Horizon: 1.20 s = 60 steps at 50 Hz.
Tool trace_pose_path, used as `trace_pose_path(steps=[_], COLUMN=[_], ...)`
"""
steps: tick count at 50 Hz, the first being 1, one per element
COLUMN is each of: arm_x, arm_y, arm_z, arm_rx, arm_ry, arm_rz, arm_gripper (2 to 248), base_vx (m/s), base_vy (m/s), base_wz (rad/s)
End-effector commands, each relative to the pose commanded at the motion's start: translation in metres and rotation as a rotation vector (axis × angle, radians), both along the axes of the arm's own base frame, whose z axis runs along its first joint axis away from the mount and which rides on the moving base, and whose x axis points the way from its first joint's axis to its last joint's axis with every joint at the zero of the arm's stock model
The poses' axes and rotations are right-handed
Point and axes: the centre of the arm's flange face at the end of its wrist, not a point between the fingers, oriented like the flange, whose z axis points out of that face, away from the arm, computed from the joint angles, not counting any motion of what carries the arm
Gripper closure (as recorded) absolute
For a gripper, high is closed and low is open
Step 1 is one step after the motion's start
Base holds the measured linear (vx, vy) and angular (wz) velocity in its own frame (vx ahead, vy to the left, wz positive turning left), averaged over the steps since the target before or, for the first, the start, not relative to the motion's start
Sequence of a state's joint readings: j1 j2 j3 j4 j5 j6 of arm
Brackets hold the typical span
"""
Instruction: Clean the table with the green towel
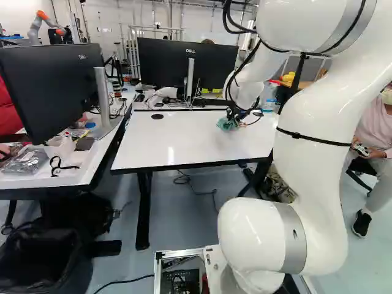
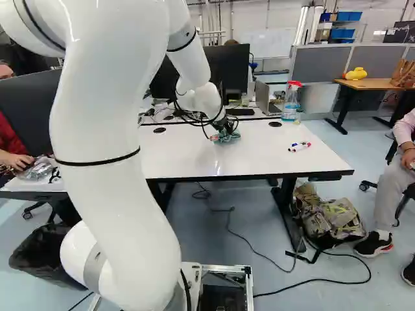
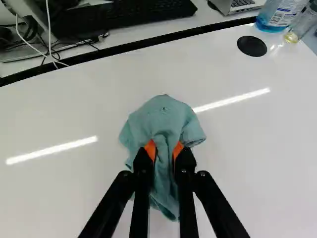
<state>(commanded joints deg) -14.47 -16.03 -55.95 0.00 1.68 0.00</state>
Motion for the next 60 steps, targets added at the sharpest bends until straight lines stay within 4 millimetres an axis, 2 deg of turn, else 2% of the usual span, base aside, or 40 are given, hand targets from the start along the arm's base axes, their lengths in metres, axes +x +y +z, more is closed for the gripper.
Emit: trace_pose_path(steps=[36,60], arm_x=[-0.033,-0.043], arm_y=[0.057,0.097], arm_z=[0.043,0.043], arm_rx=[-0.014,-0.011], arm_ry=[-0.065,-0.063], arm_rz=[0.092,0.167], arm_gripper=[192,192], base_vx=[0.000,0.000], base_vy=[0.000,0.000], base_wz=[0.000,0.000])
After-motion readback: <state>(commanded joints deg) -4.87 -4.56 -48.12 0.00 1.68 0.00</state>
